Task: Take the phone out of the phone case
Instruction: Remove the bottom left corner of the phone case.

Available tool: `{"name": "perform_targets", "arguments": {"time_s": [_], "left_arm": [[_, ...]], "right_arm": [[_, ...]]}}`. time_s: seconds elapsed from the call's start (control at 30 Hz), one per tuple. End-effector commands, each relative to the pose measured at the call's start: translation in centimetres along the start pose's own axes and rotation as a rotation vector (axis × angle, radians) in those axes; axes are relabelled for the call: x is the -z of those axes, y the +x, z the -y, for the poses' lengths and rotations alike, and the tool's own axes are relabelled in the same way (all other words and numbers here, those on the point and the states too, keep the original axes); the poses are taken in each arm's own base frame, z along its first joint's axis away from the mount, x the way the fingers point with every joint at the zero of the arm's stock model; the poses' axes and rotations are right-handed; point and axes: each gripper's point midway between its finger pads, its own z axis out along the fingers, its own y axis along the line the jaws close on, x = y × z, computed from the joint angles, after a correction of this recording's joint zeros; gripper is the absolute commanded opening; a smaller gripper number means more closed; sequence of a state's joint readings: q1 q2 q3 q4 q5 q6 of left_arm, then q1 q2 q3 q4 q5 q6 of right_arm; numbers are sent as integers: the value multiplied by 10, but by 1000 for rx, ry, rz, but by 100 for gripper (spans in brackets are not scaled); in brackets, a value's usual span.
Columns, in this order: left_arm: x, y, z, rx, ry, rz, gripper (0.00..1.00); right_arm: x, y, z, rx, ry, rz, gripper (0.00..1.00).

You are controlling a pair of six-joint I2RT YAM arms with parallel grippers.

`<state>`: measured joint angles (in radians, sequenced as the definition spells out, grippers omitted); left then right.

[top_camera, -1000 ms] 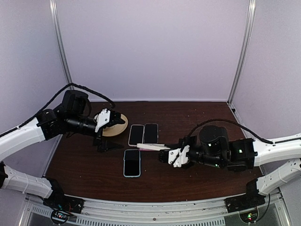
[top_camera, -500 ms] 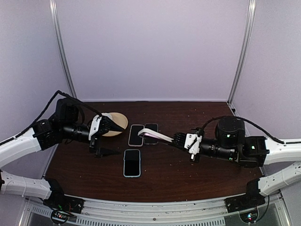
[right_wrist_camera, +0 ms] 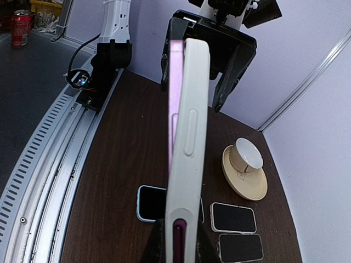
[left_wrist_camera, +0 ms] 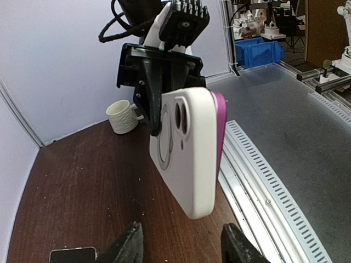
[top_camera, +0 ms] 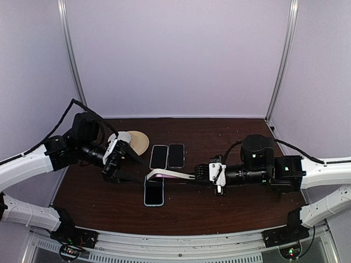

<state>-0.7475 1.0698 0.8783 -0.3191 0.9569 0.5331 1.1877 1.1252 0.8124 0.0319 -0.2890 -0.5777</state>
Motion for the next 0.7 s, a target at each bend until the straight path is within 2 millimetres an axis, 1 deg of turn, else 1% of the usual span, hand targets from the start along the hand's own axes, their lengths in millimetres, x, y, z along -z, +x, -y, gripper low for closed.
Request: {"name": "perform_targets", "arguments": {"time_s": [0.0,0.13,0.33,0.6,0.67], "left_arm": [[-2,-12,6,-18,56,28,50],[-5,-13,11,-18,75,32,43],[-6,-14,16,-22,98,34,36],[-11,-13,20,-20,119,28,35],[-12,-13,22,-18,126,28,34]], "right_arm": [[2,-38,14,7,-2,126,0],[-1,-40,14,6,-14,130,0],[-3,-41,16,7,-8,128,0],[-5,-40,16,13,-16,122,0],[-6,-40,15,18,-24,119,0]]}}
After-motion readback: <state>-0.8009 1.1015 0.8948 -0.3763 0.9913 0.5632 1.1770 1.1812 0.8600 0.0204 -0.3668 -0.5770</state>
